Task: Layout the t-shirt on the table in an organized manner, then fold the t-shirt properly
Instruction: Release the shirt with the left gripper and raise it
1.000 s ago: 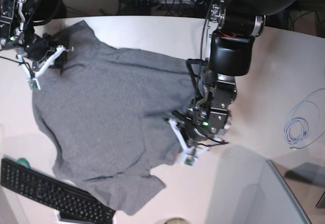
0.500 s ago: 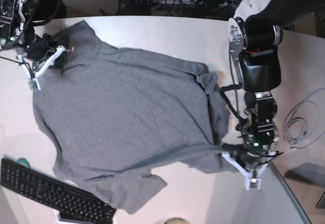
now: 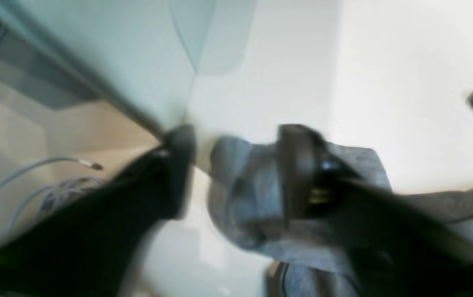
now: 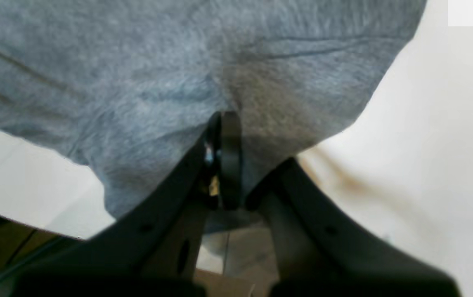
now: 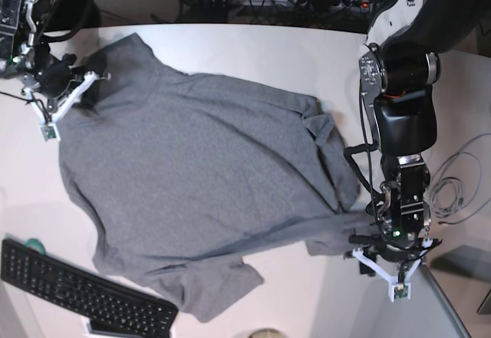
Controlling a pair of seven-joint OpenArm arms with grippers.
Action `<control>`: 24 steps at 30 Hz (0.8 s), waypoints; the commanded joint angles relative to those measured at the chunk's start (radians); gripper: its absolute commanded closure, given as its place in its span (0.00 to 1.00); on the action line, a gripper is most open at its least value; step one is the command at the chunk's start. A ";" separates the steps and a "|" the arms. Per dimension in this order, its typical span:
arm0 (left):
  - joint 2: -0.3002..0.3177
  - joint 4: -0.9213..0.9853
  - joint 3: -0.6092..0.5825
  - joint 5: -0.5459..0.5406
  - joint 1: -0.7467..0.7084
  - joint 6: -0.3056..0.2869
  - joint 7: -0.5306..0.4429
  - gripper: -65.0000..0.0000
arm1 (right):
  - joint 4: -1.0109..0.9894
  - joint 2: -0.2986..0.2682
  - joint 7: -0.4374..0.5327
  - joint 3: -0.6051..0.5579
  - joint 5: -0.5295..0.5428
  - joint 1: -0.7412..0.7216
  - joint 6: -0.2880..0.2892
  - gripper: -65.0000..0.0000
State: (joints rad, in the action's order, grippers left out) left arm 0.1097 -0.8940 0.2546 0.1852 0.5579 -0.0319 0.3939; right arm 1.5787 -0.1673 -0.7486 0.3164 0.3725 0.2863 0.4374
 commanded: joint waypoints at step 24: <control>-0.089 -0.864 -0.136 -0.174 -0.826 0.000 0.251 0.52 | 0.047 -0.011 0.001 0.003 0.012 0.004 0.001 1.00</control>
State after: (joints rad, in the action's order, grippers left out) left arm 0.0151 -1.7477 0.1146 0.0143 -0.2687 -0.0338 0.6594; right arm 1.6119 -0.1669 -0.7635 0.3157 0.3744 0.2970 0.4374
